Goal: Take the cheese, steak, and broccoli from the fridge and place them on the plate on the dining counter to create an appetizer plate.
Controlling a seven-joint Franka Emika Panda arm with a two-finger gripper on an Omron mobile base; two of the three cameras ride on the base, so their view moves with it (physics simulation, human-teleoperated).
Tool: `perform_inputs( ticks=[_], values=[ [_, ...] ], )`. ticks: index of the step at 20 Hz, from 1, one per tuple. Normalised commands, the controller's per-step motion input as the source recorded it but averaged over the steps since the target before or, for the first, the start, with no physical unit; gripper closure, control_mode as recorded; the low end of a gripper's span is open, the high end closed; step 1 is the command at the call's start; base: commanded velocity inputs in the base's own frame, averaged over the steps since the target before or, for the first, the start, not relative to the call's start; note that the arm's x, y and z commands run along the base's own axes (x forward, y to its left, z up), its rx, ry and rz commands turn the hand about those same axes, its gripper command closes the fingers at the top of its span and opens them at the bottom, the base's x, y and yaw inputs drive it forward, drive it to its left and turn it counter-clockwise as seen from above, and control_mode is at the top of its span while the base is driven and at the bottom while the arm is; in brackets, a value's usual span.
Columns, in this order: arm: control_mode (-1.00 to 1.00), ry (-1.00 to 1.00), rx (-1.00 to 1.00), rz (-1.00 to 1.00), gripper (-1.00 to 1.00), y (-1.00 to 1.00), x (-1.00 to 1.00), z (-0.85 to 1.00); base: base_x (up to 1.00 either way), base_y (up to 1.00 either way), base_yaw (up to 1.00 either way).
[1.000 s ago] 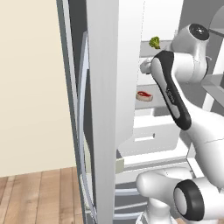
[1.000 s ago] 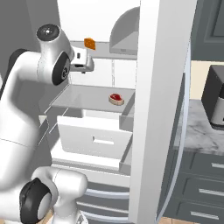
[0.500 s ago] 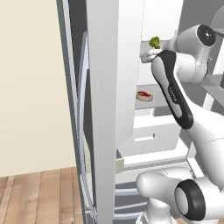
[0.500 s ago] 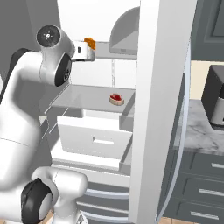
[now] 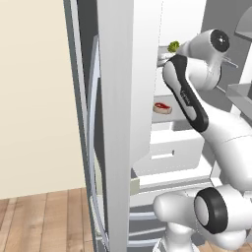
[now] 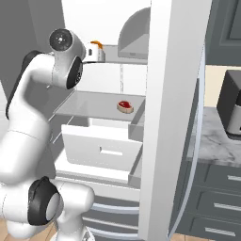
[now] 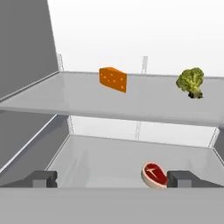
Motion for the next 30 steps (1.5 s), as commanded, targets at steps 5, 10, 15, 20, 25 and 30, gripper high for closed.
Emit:
perform_inputs(
  ticks=[5, 10, 15, 20, 25, 30],
  values=[
    [-1.0, 0.07, 0.0, 0.01, -1.0, 0.0, 0.43, 0.02, 0.0, 0.0, 0.0],
    [-1.0, -0.11, 0.0, 0.08, -1.0, 0.0, 0.48, -0.18, 0.0, 0.0, 0.0],
    [-1.0, -0.05, 0.0, 0.07, -1.0, 0.0, 0.51, -0.07, 0.0, 0.0, 0.0],
    [-1.0, 0.16, 0.0, 0.0, -1.0, 0.0, 0.64, 0.1, 0.0, 0.0, 0.0],
    [-1.0, 0.12, 0.0, 0.0, -1.0, 0.0, 0.6, 0.13, 0.0, 0.0, 0.0],
    [-1.0, 0.0, 0.0, 0.01, -1.0, 0.0, 0.54, 0.08, 0.0, 0.0, 0.0]
  ],
)
